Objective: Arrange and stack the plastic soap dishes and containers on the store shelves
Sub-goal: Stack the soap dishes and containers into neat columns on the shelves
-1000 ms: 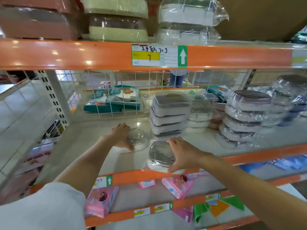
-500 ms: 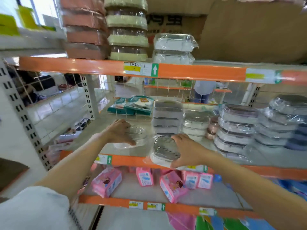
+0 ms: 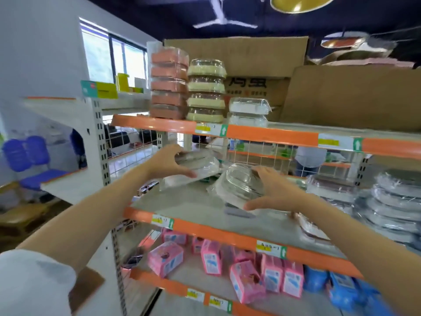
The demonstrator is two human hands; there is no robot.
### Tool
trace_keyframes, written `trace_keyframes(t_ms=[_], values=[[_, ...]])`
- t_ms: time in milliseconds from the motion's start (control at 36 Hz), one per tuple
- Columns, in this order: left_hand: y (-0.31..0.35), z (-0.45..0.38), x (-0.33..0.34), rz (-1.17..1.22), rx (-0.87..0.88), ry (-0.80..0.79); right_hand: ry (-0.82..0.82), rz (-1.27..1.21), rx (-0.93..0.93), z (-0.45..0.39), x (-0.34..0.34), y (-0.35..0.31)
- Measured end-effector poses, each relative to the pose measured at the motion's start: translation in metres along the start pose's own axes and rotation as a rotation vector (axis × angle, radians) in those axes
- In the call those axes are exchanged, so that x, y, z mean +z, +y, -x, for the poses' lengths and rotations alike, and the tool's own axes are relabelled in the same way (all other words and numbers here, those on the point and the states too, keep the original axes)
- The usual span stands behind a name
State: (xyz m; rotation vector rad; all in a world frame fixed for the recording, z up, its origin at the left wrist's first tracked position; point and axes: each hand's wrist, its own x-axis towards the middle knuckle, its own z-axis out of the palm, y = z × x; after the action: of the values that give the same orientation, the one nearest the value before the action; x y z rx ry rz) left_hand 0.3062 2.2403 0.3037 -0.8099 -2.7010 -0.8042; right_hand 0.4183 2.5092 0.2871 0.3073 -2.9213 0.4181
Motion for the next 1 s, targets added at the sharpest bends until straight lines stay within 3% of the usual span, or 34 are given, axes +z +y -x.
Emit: trace_keyframes(t_ms=[250, 500, 778, 1000], values=[[0.048, -0.026, -0.065, 0.028, 0.140, 0.178, 0.176, -0.003, -0.030, -0.026, -0.071, -0.006], [0.092, -0.105, -0.103, 0.077, 0.277, 0.216, 0.374, 0.013, 0.024, -0.082, -0.130, 0.021], [0.112, -0.213, -0.117, 0.073, 0.343, 0.275, 0.401, -0.034, 0.084, -0.170, -0.172, 0.067], [0.119, -0.275, -0.106, 0.070, 0.373, 0.256, 0.415, -0.337, 0.090, -0.231, -0.177, 0.091]])
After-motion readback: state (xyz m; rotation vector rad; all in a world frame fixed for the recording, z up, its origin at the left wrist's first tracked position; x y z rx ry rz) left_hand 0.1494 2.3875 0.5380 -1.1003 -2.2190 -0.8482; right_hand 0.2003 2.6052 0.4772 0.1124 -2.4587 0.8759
